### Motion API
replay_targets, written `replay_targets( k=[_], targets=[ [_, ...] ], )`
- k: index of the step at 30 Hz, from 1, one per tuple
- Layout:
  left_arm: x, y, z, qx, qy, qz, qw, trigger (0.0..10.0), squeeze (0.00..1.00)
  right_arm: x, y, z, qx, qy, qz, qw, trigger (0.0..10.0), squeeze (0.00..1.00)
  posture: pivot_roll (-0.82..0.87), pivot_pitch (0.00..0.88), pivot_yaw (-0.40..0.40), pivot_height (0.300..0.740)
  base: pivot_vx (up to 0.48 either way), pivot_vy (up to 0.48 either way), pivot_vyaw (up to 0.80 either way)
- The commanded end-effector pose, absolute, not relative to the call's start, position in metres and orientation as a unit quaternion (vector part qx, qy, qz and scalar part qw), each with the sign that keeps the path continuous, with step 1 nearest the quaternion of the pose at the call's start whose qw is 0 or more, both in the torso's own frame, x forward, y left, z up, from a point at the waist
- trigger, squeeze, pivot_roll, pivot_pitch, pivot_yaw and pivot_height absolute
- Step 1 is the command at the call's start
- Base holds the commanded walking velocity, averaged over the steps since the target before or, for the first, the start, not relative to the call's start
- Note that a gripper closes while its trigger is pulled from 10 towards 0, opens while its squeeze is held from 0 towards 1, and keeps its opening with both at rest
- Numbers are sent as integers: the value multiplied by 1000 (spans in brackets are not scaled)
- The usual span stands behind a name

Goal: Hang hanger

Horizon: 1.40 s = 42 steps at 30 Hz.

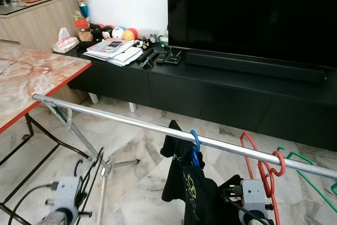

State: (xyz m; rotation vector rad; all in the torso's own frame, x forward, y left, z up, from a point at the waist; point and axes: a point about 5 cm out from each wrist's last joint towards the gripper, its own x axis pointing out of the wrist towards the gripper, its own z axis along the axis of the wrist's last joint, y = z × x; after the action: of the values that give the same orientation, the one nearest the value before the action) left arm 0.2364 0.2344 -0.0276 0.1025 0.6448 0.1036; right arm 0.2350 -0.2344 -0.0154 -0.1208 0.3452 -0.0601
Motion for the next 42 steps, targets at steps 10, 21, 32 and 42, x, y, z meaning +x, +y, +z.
replay_targets(
  k=[10, 21, 32, 42],
  targets=[
    [168, 229, -83, 84, 488, 41, 868, 10000, 0, 236, -236, -14, -60, 163, -37, 984, 10000, 0, -7, 0, 36, 740, 0, 0, 0],
    [170, 228, -83, 59, 478, 48, 875, 10000, 0, 235, -236, -14, -62, 163, -37, 984, 10000, 0, -12, 0, 43, 740, 0, 0, 0],
    [155, 244, -86, 64, 504, 60, 859, 10000, 0, 237, -235, -13, -61, 160, -37, 984, 10000, 0, -5, 0, 37, 740, -116, 0, 0],
    [155, 240, -87, 61, 508, 58, 857, 10000, 0, 236, -235, -14, -60, 161, -39, 984, 10000, 0, 1, 0, 30, 740, -293, 0, 0]
  ],
)
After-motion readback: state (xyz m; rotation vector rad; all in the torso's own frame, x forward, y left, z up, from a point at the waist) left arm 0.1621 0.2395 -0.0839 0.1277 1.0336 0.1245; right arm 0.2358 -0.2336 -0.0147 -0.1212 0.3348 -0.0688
